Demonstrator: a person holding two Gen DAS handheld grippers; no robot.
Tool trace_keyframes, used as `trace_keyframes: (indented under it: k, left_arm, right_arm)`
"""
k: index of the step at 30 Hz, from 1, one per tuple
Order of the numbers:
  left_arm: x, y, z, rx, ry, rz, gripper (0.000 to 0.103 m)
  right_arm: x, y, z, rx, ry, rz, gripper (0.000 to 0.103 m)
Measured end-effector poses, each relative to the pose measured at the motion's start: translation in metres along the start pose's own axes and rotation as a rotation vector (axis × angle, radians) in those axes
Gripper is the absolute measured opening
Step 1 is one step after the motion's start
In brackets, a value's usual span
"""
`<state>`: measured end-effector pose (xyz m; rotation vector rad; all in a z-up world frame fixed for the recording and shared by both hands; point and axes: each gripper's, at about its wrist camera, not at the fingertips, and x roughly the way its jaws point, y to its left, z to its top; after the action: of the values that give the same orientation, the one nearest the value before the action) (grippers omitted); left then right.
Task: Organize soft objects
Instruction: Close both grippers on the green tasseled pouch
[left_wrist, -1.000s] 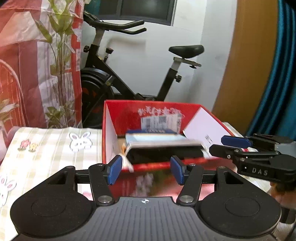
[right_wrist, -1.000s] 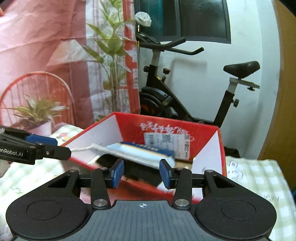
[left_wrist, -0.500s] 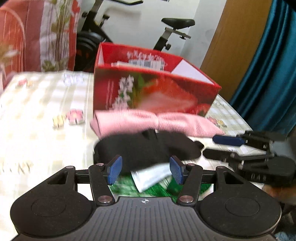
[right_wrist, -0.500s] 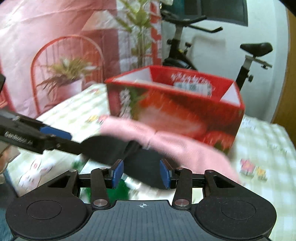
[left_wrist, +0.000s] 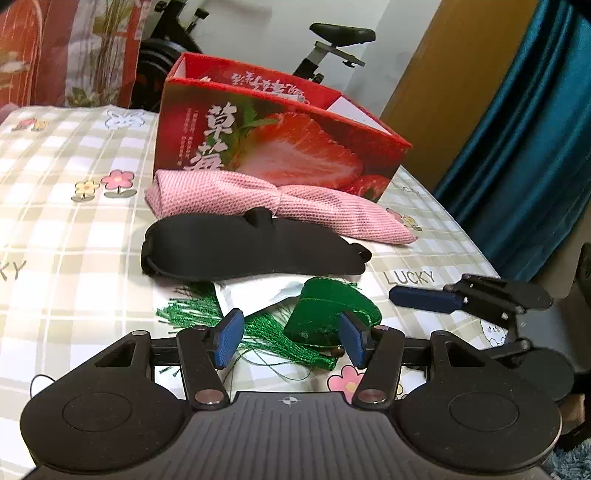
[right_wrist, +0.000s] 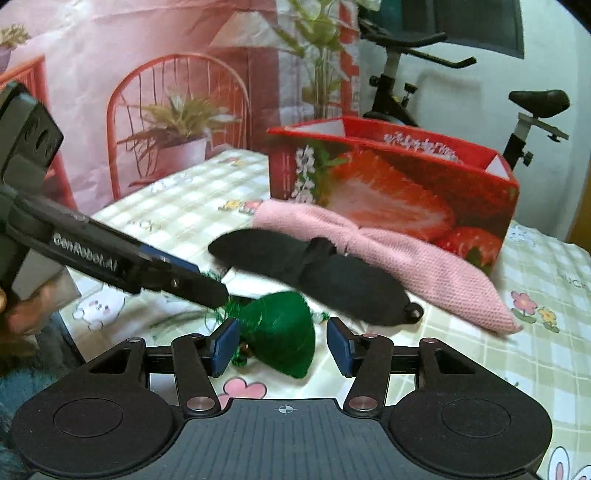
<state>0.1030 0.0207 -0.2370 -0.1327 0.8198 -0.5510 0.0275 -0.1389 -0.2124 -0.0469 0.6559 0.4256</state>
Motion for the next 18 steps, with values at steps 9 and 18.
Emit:
trace_keyframes:
  k: [9, 18]
  left_arm:
    - [0.01, -0.001, -0.006, 0.015, -0.004, -0.04, 0.059]
    - [0.017, -0.002, -0.012, 0.027, -0.006, -0.081, 0.058]
  right_arm:
    - [0.019, -0.001, -0.015, -0.051, 0.018, -0.021, 0.048]
    - [0.031, -0.004, -0.023, -0.054, 0.019, 0.014, 0.043]
